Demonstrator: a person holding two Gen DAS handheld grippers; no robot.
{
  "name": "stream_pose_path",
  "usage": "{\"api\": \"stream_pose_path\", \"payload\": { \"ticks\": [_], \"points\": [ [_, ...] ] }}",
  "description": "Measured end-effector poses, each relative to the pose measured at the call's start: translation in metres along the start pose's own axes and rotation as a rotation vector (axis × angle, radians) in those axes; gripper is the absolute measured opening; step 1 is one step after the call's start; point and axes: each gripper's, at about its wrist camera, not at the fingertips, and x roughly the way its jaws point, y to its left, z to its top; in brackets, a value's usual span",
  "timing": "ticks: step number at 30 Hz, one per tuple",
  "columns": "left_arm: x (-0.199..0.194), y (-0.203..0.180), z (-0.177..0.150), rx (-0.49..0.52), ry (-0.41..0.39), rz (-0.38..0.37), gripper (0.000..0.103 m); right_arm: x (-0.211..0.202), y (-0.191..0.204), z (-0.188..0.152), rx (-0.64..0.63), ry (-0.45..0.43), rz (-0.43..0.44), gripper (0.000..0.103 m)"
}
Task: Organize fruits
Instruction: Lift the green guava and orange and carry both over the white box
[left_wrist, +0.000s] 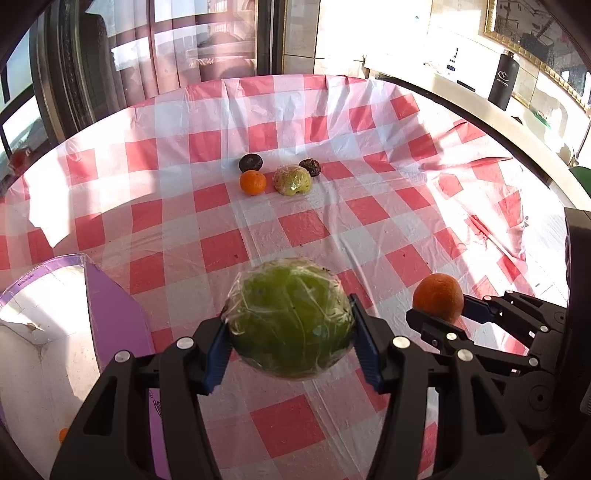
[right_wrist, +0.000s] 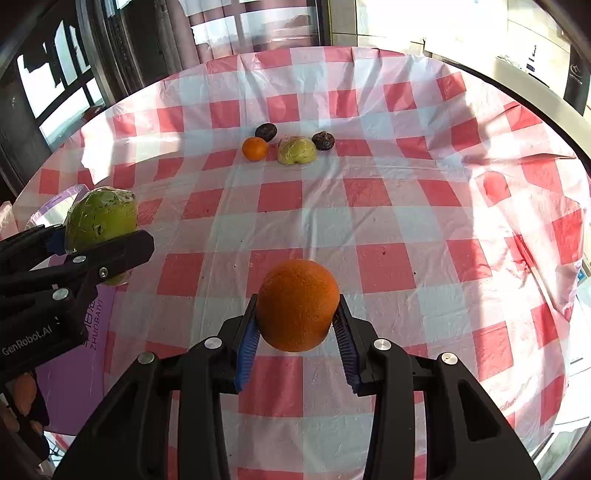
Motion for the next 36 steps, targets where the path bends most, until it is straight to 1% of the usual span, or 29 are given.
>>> {"api": "stream_pose_path", "payload": {
  "ticks": [5, 9, 16, 23, 27, 29, 32, 36],
  "points": [
    [-0.023, 0.020, 0.000, -0.004, -0.047, 0.005, 0.057, -0.012, 0.028, -0.003, -0.038, -0.019, 0.014, 0.039],
    [-0.040, 0.041, -0.003, -0.014, -0.086, 0.023, 0.057, -0.018, 0.053, -0.002, -0.065, -0.035, 0.034, 0.039],
    [-0.067, 0.091, -0.012, -0.071, -0.134, 0.069, 0.057, -0.029, 0.103, 0.008, -0.136, -0.081, 0.082, 0.039],
    [-0.088, 0.144, -0.030, -0.137, -0.154, 0.121, 0.057, -0.039, 0.149, 0.015, -0.209, -0.109, 0.139, 0.039],
    [-0.094, 0.175, -0.043, -0.190, -0.140, 0.162, 0.057, -0.044, 0.177, 0.017, -0.266, -0.114, 0.182, 0.039],
    [-0.094, 0.191, -0.052, -0.223, -0.120, 0.183, 0.057, -0.047, 0.191, 0.017, -0.302, -0.118, 0.203, 0.039],
    [-0.091, 0.213, -0.067, -0.274, -0.076, 0.216, 0.057, -0.049, 0.213, 0.015, -0.362, -0.112, 0.249, 0.039],
    [-0.082, 0.239, -0.088, -0.336, -0.001, 0.255, 0.057, -0.046, 0.240, 0.006, -0.458, -0.074, 0.317, 0.039]
  ]
}}
